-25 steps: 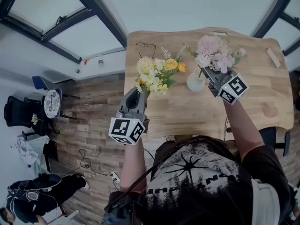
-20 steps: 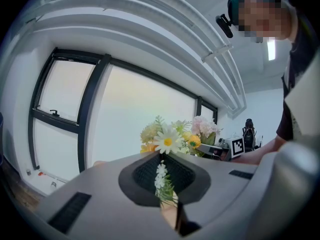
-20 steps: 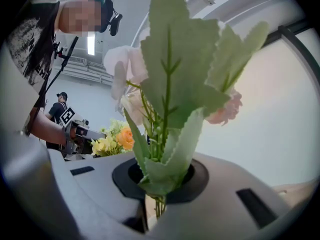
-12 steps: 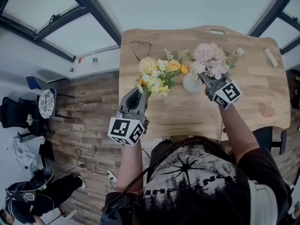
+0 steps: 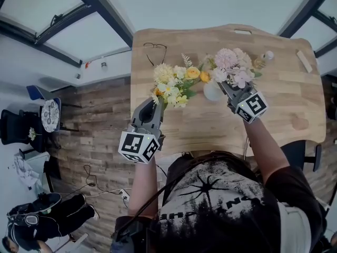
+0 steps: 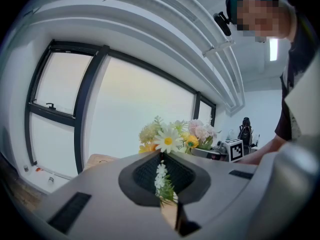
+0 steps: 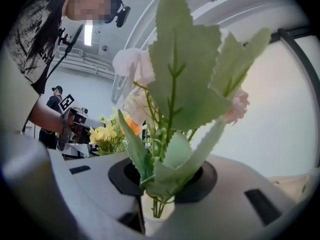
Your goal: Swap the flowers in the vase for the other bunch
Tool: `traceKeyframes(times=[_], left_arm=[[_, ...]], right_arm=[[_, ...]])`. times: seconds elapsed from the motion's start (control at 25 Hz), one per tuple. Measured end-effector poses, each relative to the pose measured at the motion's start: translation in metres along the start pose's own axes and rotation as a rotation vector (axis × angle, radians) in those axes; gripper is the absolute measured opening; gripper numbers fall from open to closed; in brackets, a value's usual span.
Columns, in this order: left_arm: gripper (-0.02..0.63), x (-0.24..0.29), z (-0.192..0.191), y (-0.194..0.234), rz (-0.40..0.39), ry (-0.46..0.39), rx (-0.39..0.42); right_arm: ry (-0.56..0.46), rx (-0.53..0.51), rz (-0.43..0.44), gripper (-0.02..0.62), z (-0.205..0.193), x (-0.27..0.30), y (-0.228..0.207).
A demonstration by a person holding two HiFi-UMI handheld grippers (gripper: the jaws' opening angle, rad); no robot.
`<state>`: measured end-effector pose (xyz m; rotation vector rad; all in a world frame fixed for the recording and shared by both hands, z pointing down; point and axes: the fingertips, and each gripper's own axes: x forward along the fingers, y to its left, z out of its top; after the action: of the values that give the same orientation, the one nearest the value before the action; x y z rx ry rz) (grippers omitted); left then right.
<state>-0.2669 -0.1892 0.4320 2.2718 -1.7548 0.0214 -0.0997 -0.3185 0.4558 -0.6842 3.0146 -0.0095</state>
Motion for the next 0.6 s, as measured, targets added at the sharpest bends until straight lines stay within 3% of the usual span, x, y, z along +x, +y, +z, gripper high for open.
traceKeyframes(times=[0.32,0.6], left_arm=[[0.018,0.003,-0.003,0.001,-0.009,0.015,0.007],[0.018,0.005,-0.007,0.001,-0.009,0.028,0.005]], right_arm=[[0.039,-0.027,0.016,0.233,-0.016,0.003,0.007],[0.109,-0.018,0.007,0.261,-0.034,-0.001,0.004]])
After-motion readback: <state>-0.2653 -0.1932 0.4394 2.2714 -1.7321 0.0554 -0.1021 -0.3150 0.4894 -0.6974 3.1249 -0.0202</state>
